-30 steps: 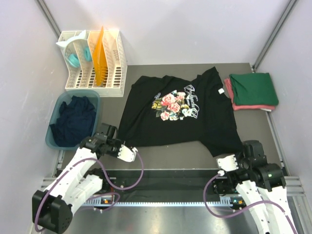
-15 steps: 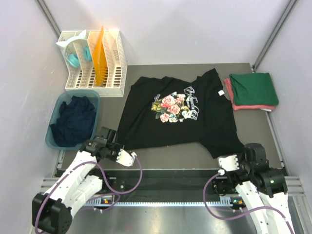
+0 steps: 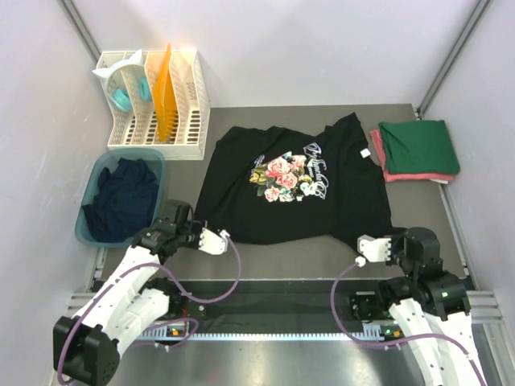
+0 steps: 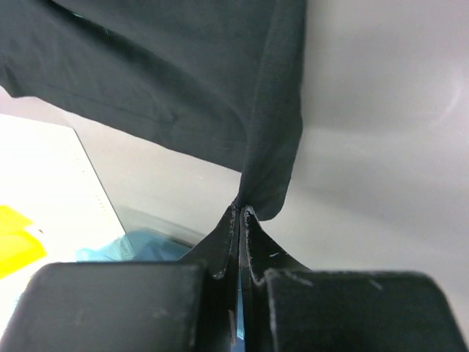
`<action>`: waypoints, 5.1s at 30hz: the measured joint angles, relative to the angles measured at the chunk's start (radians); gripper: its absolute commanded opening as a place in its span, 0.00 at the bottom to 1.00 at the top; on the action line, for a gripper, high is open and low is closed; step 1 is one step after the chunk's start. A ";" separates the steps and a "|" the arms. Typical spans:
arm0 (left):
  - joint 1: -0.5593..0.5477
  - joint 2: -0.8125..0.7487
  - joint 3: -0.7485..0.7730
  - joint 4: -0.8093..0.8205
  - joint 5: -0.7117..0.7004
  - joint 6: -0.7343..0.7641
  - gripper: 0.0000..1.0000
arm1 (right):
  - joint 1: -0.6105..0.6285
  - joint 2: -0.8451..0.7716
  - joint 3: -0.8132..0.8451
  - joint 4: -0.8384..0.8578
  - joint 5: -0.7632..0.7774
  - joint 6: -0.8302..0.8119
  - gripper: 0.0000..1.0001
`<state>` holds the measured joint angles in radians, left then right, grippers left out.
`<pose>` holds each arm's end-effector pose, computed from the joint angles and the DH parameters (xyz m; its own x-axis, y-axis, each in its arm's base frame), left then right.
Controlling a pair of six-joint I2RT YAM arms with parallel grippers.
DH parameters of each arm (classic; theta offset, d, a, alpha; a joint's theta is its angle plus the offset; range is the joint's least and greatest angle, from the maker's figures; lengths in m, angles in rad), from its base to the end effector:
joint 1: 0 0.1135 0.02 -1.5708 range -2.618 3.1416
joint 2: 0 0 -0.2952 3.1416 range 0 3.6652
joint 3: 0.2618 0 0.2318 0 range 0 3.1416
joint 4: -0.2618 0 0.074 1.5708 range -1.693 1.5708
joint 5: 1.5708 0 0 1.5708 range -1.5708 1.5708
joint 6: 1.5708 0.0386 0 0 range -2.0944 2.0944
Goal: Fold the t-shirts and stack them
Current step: Flatten out the tshirt
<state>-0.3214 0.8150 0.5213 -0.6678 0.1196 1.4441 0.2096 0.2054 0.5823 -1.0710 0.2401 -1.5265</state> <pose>0.1062 -0.0402 0.2288 0.2771 0.9458 -0.1694 0.8196 -0.1407 0.5553 0.0047 -0.0084 0.2406 -0.0044 -0.9930 0.1179 -0.6261 -0.0892 -0.7746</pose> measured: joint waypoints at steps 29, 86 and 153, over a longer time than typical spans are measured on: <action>0.000 0.110 0.262 -0.125 -0.031 0.100 0.13 | 0.000 0.261 0.195 0.104 -0.059 0.088 0.55; -0.020 1.796 1.578 0.548 -0.571 -0.290 0.00 | -0.162 2.212 1.480 0.451 -0.205 0.954 0.00; -0.119 1.162 0.756 0.434 -0.380 -0.375 0.23 | -0.153 1.533 0.515 0.569 -0.121 0.629 0.02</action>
<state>-0.4408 1.9766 1.2770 -0.2337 -0.2600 1.0695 0.0570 1.7386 1.0973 -0.5018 0.1188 -0.8978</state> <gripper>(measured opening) 0.244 0.053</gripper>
